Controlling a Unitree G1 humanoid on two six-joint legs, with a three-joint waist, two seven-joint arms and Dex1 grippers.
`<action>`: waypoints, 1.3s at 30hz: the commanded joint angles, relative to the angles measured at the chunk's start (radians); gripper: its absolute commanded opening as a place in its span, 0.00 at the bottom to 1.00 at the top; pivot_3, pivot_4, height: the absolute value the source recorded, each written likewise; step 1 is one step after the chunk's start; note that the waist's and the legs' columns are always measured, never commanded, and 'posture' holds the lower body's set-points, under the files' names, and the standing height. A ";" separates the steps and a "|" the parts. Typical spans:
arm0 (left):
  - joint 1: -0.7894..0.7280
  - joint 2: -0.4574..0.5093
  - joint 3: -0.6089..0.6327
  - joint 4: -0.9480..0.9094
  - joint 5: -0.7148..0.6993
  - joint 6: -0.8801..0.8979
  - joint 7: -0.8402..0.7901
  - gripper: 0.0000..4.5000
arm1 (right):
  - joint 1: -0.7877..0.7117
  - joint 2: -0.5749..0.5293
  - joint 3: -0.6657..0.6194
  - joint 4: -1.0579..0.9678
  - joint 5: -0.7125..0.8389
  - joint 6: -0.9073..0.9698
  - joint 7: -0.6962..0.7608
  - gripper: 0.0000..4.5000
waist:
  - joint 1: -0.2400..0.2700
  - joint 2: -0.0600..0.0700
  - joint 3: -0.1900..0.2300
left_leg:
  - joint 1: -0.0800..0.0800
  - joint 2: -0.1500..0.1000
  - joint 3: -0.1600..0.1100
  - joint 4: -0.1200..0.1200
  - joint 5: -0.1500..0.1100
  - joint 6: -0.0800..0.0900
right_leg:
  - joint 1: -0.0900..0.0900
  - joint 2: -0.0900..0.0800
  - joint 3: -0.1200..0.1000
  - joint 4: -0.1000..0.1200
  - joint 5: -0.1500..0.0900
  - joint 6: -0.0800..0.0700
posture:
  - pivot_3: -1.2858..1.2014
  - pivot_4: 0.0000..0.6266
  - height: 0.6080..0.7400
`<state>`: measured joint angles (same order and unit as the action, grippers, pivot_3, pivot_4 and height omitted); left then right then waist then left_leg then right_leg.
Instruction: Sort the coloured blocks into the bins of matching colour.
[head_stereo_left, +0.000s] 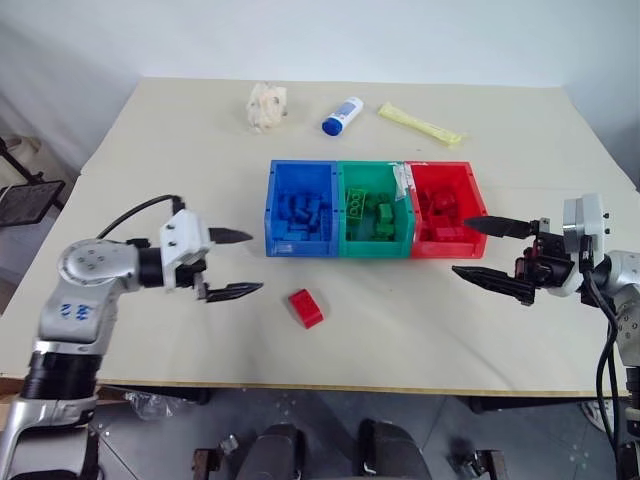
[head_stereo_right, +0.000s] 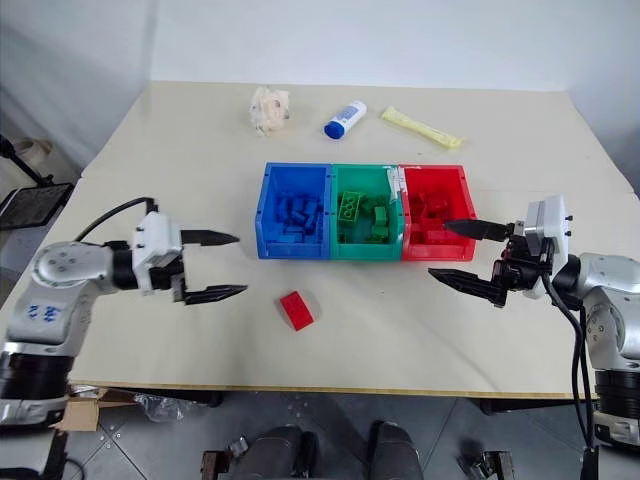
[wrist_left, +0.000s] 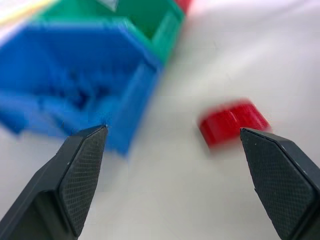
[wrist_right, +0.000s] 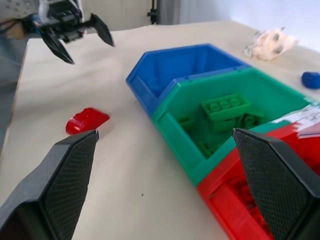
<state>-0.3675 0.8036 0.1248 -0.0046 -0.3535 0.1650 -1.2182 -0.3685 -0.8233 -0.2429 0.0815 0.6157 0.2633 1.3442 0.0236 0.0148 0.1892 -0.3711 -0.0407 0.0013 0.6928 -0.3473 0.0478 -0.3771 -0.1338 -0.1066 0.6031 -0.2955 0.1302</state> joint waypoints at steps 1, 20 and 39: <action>0.086 0.065 0.088 0.026 -0.065 -0.078 -0.122 1.00 | -0.027 -0.025 -0.003 0.016 -0.009 -0.020 0.038 1.00 | -0.003 0.000 0.000 | 0.000 0.000 0.000 0.000 0.000 0.000 | 0.000 0.000 0.000 0.000 0.000 0.000 | 0.52 0.24 1.00; -0.097 -0.066 -0.146 0.026 -0.025 -0.146 -0.161 1.00 | -0.011 -0.006 0.000 -0.026 -0.021 -0.008 0.042 1.00 | 0.000 0.000 0.000 | 0.000 0.000 0.000 -0.002 -0.001 0.000 | -0.001 0.002 0.000 0.000 0.000 0.000 | 0.52 0.24 1.00; -0.443 -0.267 -0.446 0.548 0.254 -0.564 -0.318 1.00 | 0.187 -0.003 -0.066 -0.231 0.029 0.026 -0.066 1.00 | 0.004 0.000 0.000 | 0.000 -0.001 0.004 0.000 0.000 0.002 | -0.001 0.004 -0.007 0.002 0.000 0.000 | 0.52 0.24 1.00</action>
<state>-0.7844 0.5437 -0.3078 0.5083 -0.1225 -0.3468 -1.5003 -0.1857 -0.8170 -0.2606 -0.1029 0.6168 0.2878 1.2899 0.0279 0.0148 0.1896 -0.3713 -0.0420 0.0048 0.6929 -0.3470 0.0494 -0.3779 -0.1297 -0.1138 0.6051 -0.2954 0.1305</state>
